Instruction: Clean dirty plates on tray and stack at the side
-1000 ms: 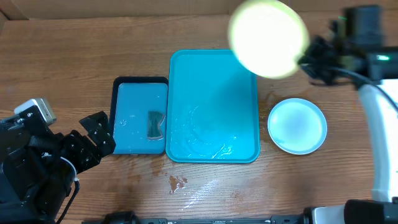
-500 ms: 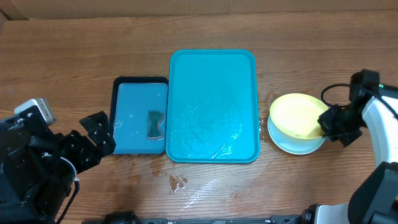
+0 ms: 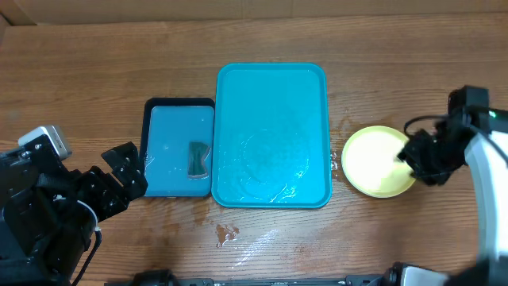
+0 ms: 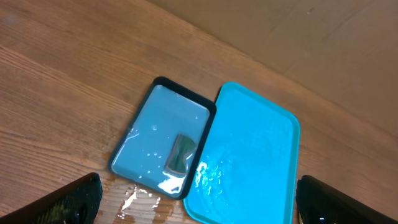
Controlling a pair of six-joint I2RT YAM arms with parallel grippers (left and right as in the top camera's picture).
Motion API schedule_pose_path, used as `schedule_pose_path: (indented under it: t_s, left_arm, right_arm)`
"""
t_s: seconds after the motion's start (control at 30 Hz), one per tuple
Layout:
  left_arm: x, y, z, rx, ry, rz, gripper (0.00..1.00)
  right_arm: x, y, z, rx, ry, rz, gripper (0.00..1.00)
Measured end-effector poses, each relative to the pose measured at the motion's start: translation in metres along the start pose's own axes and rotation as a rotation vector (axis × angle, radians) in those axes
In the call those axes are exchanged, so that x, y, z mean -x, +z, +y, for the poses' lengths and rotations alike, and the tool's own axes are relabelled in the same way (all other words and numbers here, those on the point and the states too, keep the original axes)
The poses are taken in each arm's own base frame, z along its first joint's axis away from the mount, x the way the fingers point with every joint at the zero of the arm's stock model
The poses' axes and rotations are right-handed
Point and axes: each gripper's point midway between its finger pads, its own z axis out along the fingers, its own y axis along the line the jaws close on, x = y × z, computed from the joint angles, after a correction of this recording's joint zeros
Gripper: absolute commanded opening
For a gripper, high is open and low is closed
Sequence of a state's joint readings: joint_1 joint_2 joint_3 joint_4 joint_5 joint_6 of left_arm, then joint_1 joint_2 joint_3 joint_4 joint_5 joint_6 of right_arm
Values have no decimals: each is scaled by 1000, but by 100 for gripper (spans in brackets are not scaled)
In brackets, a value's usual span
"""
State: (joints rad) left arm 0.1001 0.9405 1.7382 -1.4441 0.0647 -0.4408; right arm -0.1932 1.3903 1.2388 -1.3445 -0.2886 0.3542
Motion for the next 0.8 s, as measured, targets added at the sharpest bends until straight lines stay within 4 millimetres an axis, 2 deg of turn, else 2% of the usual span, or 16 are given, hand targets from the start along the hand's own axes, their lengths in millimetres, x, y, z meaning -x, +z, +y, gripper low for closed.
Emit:
schedule_pose_path:
  t_s: [0.03,0.07,0.1,0.17,0.2,0.27,0.4,0.57,0.7,0.8]
  left_arm:
    - [0,0,0,0,0,0,100]
    - [0,0,0,0,0,0,100]
    - [0,0,0,0,0,0,100]
    - [0,0,0,0,0,0,100]
    - [0,0,0,0,0,0,100]
    - [0,0,0,0,0,0,100]
    - [0,0,0,0,0,0,100]
    - [0,0,0,0,0,0,100]
    - [0,0,0,0,0,0,100]
    - [0,0,0,0,0,0,100]
  right_arm:
    - [-7,-13,20,70,-93,-33,63]
    - [-15,-28,39,141,-184,-72,94]
    - [-25,-42,56,206,-272,-111,100]
    - [-54,-76,90,353,-461,-205,100]
    - [-65,-88,99,400,-528,-238,100]
    - [-89,-108,110,475,-628,-281,100]
    - [-114,-127,112,543,-710,-317,100]
    - [-120,-132,108,544,-723,-337,99]
    - [-106,-130,102,473,-714,-399,100]
    - [-87,-137,105,446,-723,-515,100]
